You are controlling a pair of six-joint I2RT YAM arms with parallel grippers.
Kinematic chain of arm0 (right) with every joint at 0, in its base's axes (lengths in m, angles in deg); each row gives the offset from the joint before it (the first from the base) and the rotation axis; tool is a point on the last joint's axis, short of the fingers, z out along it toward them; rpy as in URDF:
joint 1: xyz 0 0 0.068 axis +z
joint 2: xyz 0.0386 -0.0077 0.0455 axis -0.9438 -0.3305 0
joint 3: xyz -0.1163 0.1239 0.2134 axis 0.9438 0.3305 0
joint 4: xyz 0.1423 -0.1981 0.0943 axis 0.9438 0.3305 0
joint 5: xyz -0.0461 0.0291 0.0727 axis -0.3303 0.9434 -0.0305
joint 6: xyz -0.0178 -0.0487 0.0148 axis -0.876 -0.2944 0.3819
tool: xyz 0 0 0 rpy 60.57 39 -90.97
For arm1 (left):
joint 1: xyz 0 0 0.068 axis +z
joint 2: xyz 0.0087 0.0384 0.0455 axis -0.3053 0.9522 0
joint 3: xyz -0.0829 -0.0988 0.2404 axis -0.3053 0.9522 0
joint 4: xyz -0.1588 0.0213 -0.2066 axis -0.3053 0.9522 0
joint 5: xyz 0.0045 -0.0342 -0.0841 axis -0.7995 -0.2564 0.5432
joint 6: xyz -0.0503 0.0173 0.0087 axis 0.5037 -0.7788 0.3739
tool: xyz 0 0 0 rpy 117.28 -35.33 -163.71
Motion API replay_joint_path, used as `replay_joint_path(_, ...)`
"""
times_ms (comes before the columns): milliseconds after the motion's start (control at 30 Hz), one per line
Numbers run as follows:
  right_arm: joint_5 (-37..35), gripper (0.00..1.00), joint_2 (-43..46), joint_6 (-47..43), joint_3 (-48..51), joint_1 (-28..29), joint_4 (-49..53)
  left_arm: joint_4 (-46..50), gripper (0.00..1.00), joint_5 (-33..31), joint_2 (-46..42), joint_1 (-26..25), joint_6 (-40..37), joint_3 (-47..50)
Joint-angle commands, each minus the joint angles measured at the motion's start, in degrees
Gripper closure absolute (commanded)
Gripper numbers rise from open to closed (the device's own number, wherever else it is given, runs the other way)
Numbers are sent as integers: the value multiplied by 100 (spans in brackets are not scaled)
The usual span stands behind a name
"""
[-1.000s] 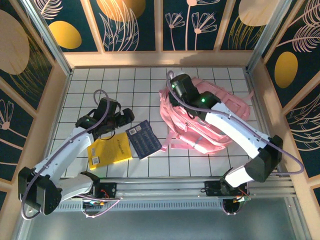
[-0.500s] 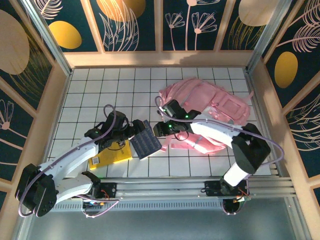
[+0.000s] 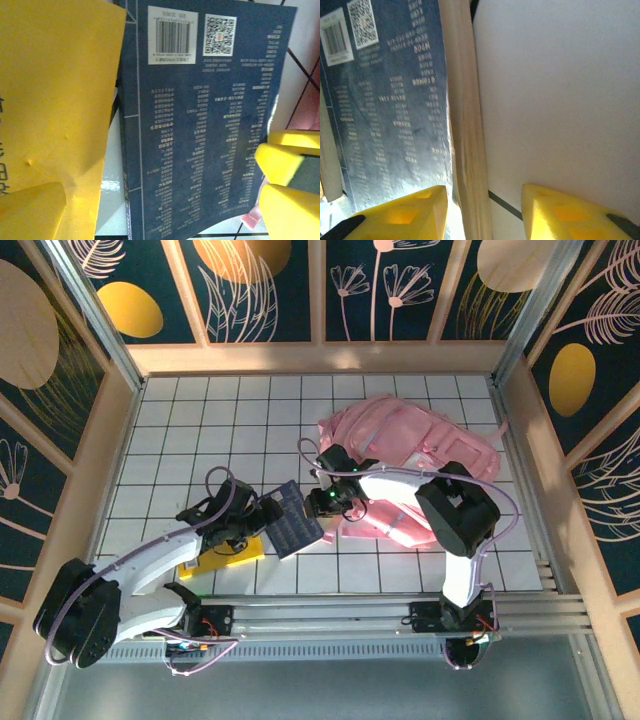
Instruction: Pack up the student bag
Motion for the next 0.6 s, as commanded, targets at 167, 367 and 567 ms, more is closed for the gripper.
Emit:
replay_joint_path(167,322,57,-504,119,-281,-37,-183,-407,2,-155,348,-3,-45,222)
replay_joint_path(367,1227,59,-728,327,-205,-29,-546,-720,1,-12,491,-3,-14,352)
replay_joint_path(567,2090,64,-819,804,23,-4,-1268,-876,1,46,533,-3,0,443)
